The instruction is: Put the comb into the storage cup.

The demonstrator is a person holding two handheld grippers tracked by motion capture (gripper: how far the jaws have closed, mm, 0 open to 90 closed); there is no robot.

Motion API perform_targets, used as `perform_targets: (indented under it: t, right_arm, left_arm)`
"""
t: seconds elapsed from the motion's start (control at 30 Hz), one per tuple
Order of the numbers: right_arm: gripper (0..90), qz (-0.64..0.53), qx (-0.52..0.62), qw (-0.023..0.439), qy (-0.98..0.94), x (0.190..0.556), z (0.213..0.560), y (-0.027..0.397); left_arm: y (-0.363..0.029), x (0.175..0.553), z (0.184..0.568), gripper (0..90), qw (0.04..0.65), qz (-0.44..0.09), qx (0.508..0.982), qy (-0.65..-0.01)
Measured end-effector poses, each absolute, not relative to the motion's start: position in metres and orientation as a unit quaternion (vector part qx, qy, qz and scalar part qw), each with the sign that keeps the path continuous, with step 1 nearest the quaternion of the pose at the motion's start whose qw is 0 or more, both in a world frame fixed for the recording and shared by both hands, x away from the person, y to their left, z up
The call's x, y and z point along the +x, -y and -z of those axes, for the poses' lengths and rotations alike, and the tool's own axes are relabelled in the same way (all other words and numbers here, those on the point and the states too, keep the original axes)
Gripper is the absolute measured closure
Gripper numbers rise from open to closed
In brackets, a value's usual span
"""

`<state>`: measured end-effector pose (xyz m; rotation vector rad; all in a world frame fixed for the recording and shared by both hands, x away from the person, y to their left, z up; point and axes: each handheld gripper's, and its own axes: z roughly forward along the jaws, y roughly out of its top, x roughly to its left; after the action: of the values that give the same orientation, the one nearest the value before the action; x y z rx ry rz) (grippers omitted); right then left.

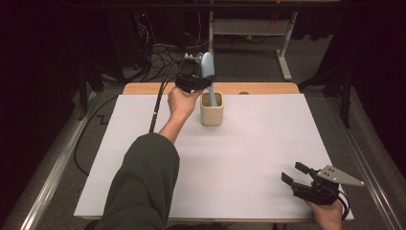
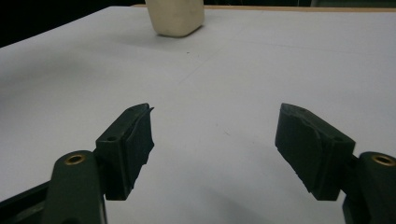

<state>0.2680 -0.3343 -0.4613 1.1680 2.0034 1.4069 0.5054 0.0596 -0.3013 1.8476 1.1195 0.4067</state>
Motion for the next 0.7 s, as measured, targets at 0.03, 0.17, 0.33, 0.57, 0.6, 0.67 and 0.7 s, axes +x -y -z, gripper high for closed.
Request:
perform_targets:
  t: [0.03,0.17,0.33,0.57,0.6,0.67,0.7]
  right_arm:
    - [28.1,-0.506,0.419,0.214,-0.722,0.268,0.461,0.334]
    - [28.0,-0.507,0.418,0.216,-0.722,0.268,0.461,0.334]
    - [28.1,-0.505,0.42,0.214,-0.723,0.269,0.461,0.334]
    - [28.0,-0.503,0.421,0.215,-0.724,0.269,0.461,0.334]
    - [28.0,-0.503,0.419,0.216,-0.724,0.269,0.461,0.334]
    - [28.1,-0.503,0.42,0.216,-0.724,0.269,0.461,0.334]
    - [28.1,-0.503,0.42,0.215,-0.724,0.269,0.461,0.334]
  left_arm:
    - [-0.06,0.506,0.302,51.4,0.454,-0.164,0.749,-0.454]
    - [-0.059,0.505,0.306,51.4,0.453,-0.163,0.75,-0.454]
    - [-0.061,0.506,0.311,51.4,0.452,-0.159,0.749,-0.458]
    - [-0.058,0.506,0.317,51.3,0.445,-0.157,0.75,-0.463]
    - [-0.058,0.506,0.317,51.3,0.445,-0.158,0.75,-0.462]
    - [-0.056,0.506,0.318,51.3,0.444,-0.158,0.752,-0.461]
    - [-0.056,0.506,0.318,51.3,0.443,-0.158,0.753,-0.46]
